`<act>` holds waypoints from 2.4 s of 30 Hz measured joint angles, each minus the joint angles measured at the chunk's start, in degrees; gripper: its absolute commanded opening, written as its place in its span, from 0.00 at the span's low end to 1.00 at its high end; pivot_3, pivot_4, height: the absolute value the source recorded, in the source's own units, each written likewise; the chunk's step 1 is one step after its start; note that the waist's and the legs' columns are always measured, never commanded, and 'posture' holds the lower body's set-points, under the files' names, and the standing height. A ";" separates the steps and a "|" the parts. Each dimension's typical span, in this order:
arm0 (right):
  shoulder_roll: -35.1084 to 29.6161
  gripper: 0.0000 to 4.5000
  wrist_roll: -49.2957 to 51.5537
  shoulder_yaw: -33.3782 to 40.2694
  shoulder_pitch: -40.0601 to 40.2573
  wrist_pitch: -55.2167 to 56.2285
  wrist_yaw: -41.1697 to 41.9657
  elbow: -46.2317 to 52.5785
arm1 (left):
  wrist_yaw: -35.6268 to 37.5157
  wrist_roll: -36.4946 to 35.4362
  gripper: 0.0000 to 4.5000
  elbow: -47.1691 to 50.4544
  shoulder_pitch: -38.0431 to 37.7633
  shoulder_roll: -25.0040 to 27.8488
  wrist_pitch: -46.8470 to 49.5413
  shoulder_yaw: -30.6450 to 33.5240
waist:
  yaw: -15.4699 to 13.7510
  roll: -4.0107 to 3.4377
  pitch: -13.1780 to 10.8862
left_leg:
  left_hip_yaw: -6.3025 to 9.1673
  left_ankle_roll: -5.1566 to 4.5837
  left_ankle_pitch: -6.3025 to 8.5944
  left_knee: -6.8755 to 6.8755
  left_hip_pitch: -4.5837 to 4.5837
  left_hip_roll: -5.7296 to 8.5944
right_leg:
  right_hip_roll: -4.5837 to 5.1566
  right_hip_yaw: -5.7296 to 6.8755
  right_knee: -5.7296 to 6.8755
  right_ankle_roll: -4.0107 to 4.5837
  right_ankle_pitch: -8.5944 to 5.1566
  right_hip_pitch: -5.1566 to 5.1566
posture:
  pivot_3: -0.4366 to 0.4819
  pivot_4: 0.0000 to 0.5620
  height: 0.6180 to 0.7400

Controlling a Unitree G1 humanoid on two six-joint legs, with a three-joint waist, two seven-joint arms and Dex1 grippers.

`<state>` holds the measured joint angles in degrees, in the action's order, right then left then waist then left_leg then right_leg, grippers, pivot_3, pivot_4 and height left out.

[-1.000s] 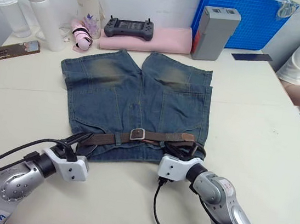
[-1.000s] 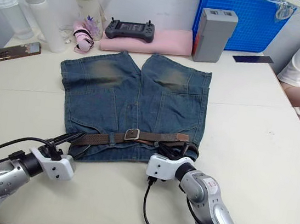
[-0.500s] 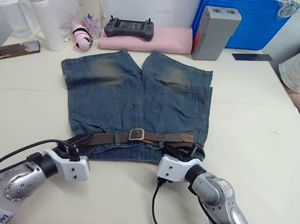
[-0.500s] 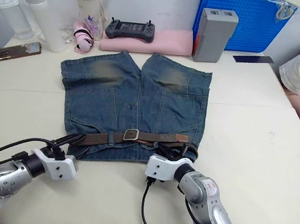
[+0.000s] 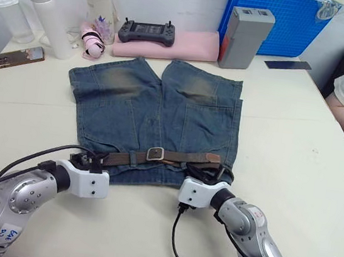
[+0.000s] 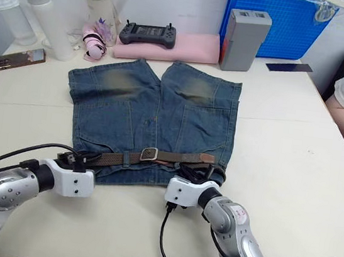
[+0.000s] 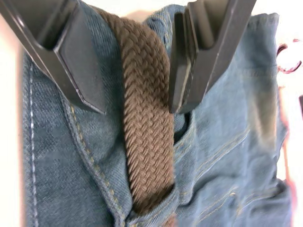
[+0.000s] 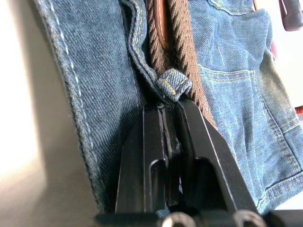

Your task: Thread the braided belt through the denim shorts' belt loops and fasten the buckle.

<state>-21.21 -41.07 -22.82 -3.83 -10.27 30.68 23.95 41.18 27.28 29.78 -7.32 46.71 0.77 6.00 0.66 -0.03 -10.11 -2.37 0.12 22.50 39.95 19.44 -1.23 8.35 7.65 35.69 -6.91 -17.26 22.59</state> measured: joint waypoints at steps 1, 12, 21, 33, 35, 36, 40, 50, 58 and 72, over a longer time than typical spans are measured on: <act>0.07 0.00 0.00 -0.03 -0.02 -0.04 0.00 -0.02 | 0.90 0.01 0.52 0.40 0.60 0.32 1.01 -0.38 | 0.02 0.00 0.00 | 0.00 0.01 0.00 0.00 0.00 0.01 | -0.01 0.00 0.00 0.00 0.00 0.00 | 0.48 0.27 0.71; 0.87 0.00 0.00 -0.75 -0.32 -0.30 -0.04 -0.23 | 2.36 0.83 0.13 -0.82 4.77 -0.70 5.84 -4.76 | 0.85 0.00 0.00 | 0.03 0.01 0.01 -0.02 0.03 0.11 | -0.01 -0.01 0.00 0.02 -0.01 0.02 | 0.48 0.27 0.71; 0.70 0.00 0.07 -0.97 -0.50 0.12 -0.04 -0.47 | 0.50 1.02 0.01 -0.33 2.09 -0.56 6.00 -4.05 | 0.97 0.00 0.00 | 0.03 0.02 0.02 -0.02 0.02 -0.07 | -0.01 -0.01 -0.01 0.02 -0.01 0.03 | 0.48 0.27 0.71; 0.26 0.00 0.86 -1.71 -1.31 1.00 0.34 -0.95 | -10.13 -2.48 0.01 -3.91 -9.59 -3.66 0.13 8.35 | 0.88 0.00 0.00 | 0.02 0.04 0.06 -0.01 0.03 -0.18 | -0.02 0.01 -0.03 0.06 -0.03 0.05 | 0.48 0.27 0.71; 0.26 0.00 0.90 -1.71 -1.30 1.00 0.39 -0.93 | -10.99 -2.98 0.01 -4.97 -10.32 -3.66 -1.21 9.08 | 0.87 0.00 0.00 | 0.02 0.04 0.07 -0.01 0.03 -0.18 | -0.01 0.01 -0.03 0.06 -0.03 0.05 | 0.48 0.27 0.71; 0.27 0.00 0.91 -1.73 -1.35 0.97 0.48 -0.93 | -11.78 -3.82 0.01 -6.28 -10.80 -3.66 -2.39 9.57 | 0.89 0.00 0.00 | 0.02 0.03 0.08 -0.01 0.03 -0.18 | -0.01 0.01 -0.03 0.06 -0.03 0.05 | 0.48 0.27 0.71; 0.35 0.00 0.93 -1.77 -1.48 0.38 0.67 -0.84 | -14.78 -5.64 0.01 -11.64 -11.98 -3.19 -6.68 11.60 | 0.93 -0.02 -0.01 | 0.00 0.04 0.11 -0.01 0.00 -0.20 | -0.02 0.03 0.00 0.08 -0.05 0.05 | 0.48 0.27 0.71; -0.20 0.00 0.78 -1.45 -0.09 -1.70 1.03 0.86 | -14.85 -9.26 0.01 -13.15 -8.10 -3.27 -10.99 8.12 | 0.48 -0.02 -0.01 | -0.01 -0.01 0.14 0.04 0.01 -0.14 | 0.06 0.03 0.02 0.08 -0.04 0.03 | 0.48 0.27 0.71; -2.72 0.52 8.35 4.74 2.04 -3.22 4.65 4.44 | -10.50 -16.16 0.63 -12.67 -7.13 -3.49 -14.89 5.54 | -0.78 -0.02 -0.01 | 0.01 -0.17 0.25 0.09 0.05 0.01 | 0.15 0.06 -0.05 0.02 -0.01 -0.02 | 0.48 0.27 0.71; -11.85 0.99 38.67 24.61 -0.30 -19.88 25.60 13.94 | 11.67 -53.24 0.78 -4.83 -10.69 5.73 8.24 15.84 | -0.47 -0.25 -0.33 | -0.02 -0.23 0.28 0.15 0.05 -0.06 | 0.08 0.06 -0.18 -0.04 0.02 -0.09 | 0.48 0.27 0.71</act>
<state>-33.07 -2.40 1.78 -4.13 -30.15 56.28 37.89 52.85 -25.96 24.96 -18.01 52.44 9.01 21.84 0.19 -0.28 -10.44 -2.39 -0.11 22.78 40.10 19.50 -1.29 8.43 7.71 35.51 -6.95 -17.24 22.51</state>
